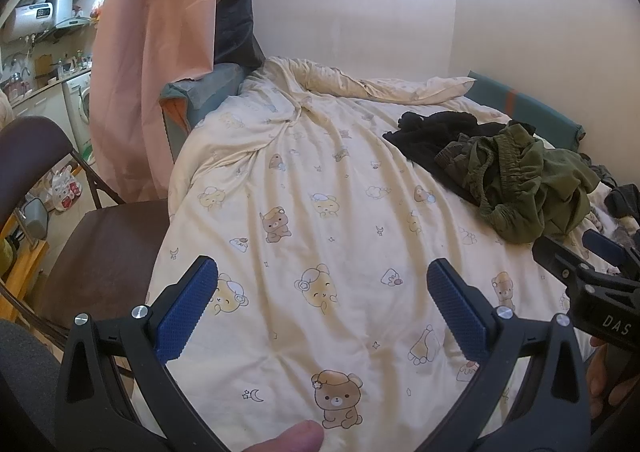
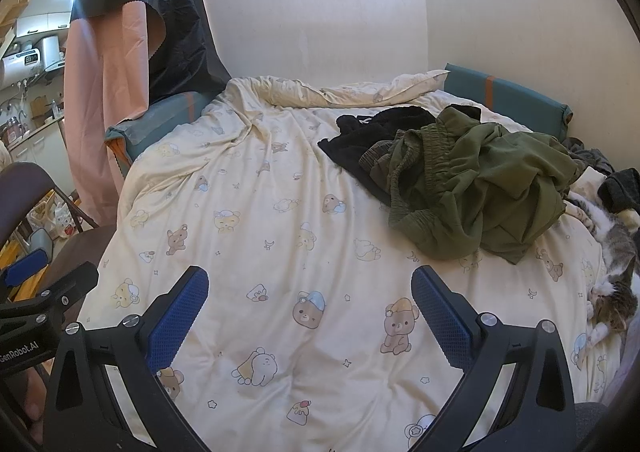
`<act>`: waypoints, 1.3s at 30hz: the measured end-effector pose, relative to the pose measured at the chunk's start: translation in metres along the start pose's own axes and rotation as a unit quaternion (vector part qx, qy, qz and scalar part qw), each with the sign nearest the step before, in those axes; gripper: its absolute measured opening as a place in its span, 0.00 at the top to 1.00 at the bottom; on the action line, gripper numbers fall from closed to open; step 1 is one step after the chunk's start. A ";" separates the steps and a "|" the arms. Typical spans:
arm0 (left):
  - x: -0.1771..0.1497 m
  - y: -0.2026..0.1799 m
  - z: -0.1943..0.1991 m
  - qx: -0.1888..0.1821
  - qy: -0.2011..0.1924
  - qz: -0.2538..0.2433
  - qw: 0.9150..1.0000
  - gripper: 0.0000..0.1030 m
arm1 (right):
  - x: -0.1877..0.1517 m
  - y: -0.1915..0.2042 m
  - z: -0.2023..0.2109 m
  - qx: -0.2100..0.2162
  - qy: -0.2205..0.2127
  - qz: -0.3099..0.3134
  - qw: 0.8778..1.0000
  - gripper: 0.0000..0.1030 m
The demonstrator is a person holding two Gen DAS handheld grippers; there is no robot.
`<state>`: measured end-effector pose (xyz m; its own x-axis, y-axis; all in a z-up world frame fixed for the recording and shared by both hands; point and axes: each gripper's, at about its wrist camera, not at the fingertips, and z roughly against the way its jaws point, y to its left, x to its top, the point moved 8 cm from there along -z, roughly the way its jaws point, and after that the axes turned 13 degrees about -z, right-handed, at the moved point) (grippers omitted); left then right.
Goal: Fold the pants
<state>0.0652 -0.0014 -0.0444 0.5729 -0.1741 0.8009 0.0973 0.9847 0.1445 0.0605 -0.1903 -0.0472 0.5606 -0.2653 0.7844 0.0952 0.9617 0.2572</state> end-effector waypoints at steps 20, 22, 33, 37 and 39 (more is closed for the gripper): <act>0.001 -0.001 0.001 0.002 -0.003 0.000 1.000 0.00 | -0.002 0.004 0.001 0.001 0.000 0.002 1.000 0.00; 0.001 -0.001 0.001 0.001 -0.003 0.000 1.000 0.00 | -0.002 0.005 0.002 0.001 0.000 0.002 1.000 0.00; 0.002 -0.001 0.002 0.002 -0.004 0.002 1.000 0.00 | -0.002 0.004 0.001 0.001 0.000 0.002 1.000 0.00; 0.002 0.000 0.002 0.002 -0.004 0.002 1.000 0.00 | -0.002 0.005 0.001 0.001 0.000 0.002 1.000 0.00; 0.002 0.000 0.002 0.002 -0.004 0.002 1.000 0.00 | -0.002 0.004 0.001 0.001 0.000 0.002 1.000 0.00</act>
<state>0.0646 -0.0021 -0.0422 0.5675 -0.1693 0.8058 0.0915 0.9855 0.1426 0.0585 -0.1863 -0.0473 0.5611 -0.2608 0.7855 0.0905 0.9627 0.2550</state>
